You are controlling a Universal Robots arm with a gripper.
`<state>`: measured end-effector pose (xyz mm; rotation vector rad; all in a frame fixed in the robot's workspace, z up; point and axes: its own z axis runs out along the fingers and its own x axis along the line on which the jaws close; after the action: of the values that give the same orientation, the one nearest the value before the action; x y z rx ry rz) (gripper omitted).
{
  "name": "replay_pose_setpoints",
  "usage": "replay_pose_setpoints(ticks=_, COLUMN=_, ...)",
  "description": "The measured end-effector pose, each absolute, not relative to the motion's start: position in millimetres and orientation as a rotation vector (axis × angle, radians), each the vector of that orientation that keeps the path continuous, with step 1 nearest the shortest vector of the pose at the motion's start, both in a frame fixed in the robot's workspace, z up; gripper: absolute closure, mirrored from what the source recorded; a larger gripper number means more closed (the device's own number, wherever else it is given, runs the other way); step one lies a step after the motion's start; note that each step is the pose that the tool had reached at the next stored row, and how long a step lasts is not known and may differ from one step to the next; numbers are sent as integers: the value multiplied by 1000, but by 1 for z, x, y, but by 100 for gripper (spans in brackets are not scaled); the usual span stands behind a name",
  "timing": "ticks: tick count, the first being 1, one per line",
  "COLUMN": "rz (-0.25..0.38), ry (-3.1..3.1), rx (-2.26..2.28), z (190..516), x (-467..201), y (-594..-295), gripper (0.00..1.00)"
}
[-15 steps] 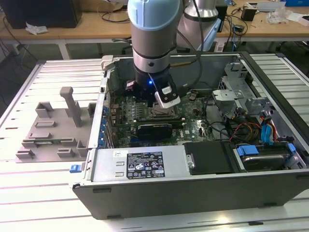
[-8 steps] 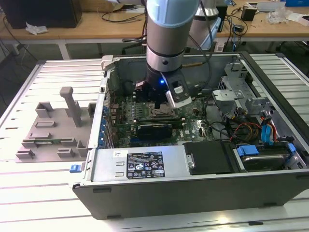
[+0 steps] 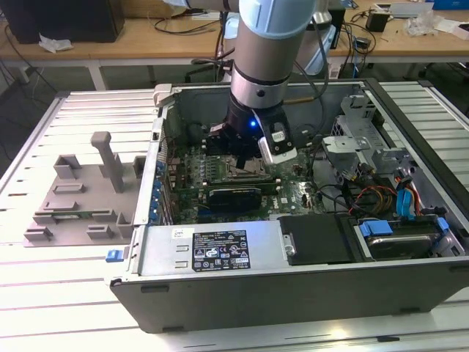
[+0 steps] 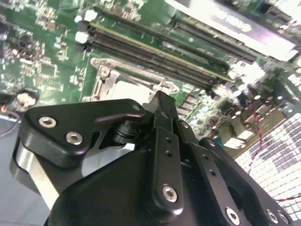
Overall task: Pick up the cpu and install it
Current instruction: 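Install the second cpu locking lever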
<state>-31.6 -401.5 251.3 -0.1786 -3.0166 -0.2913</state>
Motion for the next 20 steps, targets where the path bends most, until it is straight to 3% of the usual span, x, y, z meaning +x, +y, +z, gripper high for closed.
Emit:
replay_pose_setpoints(ticks=4, rz=-293, ry=-3014, rx=-178, z=240, x=-31, y=-399, gripper=89)
replay_pose_setpoints(ticks=6, rz=-343, ry=-3006, rx=-108, z=232, x=-31, y=-399, gripper=89)
replay_pose_setpoints(ticks=10, rz=-371, ry=-3001, rx=-91, z=226, x=-35, y=-401, gripper=89)
replay_pose_setpoints(ticks=20, rz=-387, ry=-3000, rx=-87, z=214, x=-45, y=-404, gripper=89)
